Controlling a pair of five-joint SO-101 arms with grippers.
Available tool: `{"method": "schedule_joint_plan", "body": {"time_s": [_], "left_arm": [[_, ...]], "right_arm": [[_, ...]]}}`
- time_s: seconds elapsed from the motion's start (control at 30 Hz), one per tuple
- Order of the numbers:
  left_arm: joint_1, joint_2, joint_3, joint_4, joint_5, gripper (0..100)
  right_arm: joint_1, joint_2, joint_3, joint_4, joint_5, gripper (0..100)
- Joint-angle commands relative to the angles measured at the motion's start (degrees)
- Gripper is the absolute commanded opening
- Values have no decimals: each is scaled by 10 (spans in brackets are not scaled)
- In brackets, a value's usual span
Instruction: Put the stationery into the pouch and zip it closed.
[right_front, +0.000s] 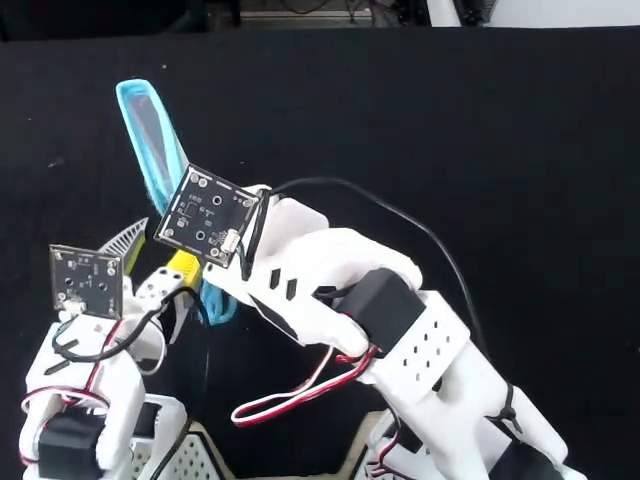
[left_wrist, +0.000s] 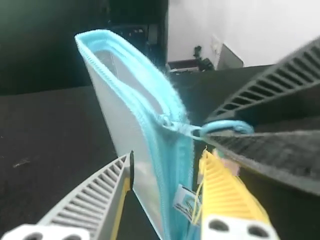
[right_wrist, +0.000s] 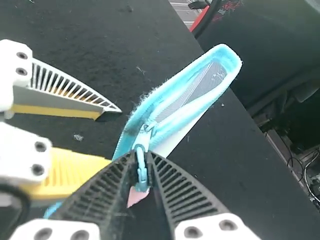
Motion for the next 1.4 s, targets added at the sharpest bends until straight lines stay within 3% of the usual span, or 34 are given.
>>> {"method": "schedule_joint_plan", "body": {"time_s": [0.0, 0.37, 0.57, 0.67, 0.83, 0.97, 1.37], "left_arm": [[-29, -2, 13, -30, 3, 223], [-30, -1, 42, -47, 2, 224], [-34, -2, 80, -81, -36, 220], [-34, -3, 68, -80, -37, 174], [-29, -3, 22, -50, -44, 28], [-29, -3, 7, -33, -90, 32], [-29, -3, -98, 120, -141, 32]], "right_arm": [[-4, -18, -3, 2, -2, 11], [-45, -18, -3, -2, -2, 11], [-42, -18, -3, -1, -2, 11], [-42, -18, -3, -2, -2, 11], [-42, -18, -7, -12, -2, 11], [-42, -18, -7, -37, -2, 11], [-41, -94, 36, -36, -2, 11]]}}
